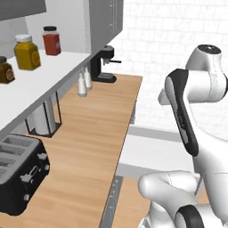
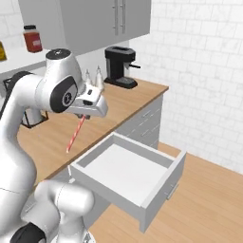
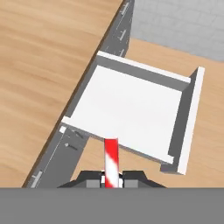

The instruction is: Take a straw from the drawer in front and place it inside the glass cup on the dining counter.

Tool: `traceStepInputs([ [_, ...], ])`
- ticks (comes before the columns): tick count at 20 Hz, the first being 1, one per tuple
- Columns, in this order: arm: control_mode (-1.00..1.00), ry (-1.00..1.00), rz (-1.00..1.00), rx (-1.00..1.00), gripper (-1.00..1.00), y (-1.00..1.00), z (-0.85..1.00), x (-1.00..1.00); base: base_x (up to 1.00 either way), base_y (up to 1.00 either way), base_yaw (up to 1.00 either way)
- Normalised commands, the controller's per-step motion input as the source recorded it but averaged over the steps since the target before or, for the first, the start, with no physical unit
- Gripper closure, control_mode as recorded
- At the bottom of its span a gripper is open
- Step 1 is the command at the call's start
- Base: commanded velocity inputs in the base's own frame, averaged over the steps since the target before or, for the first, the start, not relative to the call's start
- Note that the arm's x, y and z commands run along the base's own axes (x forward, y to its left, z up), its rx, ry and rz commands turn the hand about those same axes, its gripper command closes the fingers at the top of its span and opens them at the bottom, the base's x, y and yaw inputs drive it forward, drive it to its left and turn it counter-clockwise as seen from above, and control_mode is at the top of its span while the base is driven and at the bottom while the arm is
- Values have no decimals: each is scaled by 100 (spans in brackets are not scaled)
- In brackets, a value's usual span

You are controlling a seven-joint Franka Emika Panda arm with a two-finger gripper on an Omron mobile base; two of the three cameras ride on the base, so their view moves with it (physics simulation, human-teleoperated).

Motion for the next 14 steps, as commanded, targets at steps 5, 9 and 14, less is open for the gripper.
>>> traceStepInputs([
  [5,100,0,0,0,100,0,0,0,-100,2,-11],
  [9,100,0,0,0,100,0,0,0,-100,-16,-21],
  [14,100,0,0,0,100,0,0,0,-48,-55,-62],
])
